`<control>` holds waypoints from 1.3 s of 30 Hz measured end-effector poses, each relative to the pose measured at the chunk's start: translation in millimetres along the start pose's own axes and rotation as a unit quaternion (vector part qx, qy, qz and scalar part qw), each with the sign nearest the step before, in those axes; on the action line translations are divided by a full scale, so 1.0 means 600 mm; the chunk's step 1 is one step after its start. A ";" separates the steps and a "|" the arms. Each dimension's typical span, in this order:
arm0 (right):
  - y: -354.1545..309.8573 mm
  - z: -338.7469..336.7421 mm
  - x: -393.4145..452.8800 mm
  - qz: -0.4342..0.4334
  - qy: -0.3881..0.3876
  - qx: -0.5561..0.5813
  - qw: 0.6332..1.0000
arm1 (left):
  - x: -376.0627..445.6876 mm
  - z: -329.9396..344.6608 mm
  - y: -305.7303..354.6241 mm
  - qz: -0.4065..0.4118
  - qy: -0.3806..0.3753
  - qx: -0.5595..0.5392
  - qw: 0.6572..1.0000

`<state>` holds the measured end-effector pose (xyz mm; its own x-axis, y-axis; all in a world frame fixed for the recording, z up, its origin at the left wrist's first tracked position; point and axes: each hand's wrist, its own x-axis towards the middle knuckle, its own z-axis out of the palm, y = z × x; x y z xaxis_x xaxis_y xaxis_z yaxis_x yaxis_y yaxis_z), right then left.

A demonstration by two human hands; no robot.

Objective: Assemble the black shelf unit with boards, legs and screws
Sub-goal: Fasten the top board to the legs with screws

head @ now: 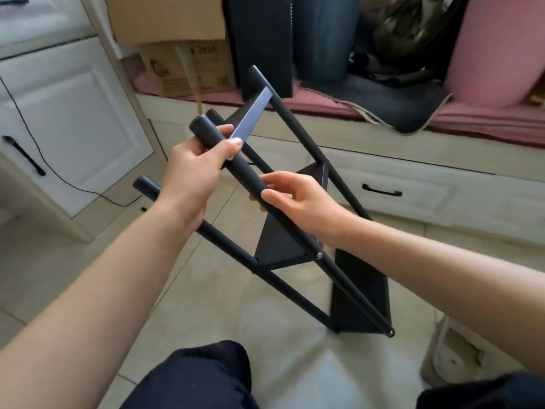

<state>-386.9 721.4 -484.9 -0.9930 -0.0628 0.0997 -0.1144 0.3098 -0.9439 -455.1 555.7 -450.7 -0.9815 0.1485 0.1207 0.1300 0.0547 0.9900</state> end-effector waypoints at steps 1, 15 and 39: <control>-0.007 -0.008 -0.012 -0.002 0.009 0.009 1.000 | -0.006 0.011 0.014 0.011 -0.009 0.017 1.000; -0.029 -0.086 -0.195 0.000 0.097 0.050 0.994 | -0.141 0.150 0.129 0.156 -0.098 0.145 0.972; -0.041 -0.112 -0.255 0.127 0.028 -0.055 0.990 | -0.218 0.128 0.100 0.243 -0.161 0.195 0.936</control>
<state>-233.8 787.3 -455.7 -0.9897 0.0823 -0.1172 0.1408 0.4108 -0.9008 -308.0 615.6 -412.9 -0.7080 0.5366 0.4591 0.6533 0.2509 0.7143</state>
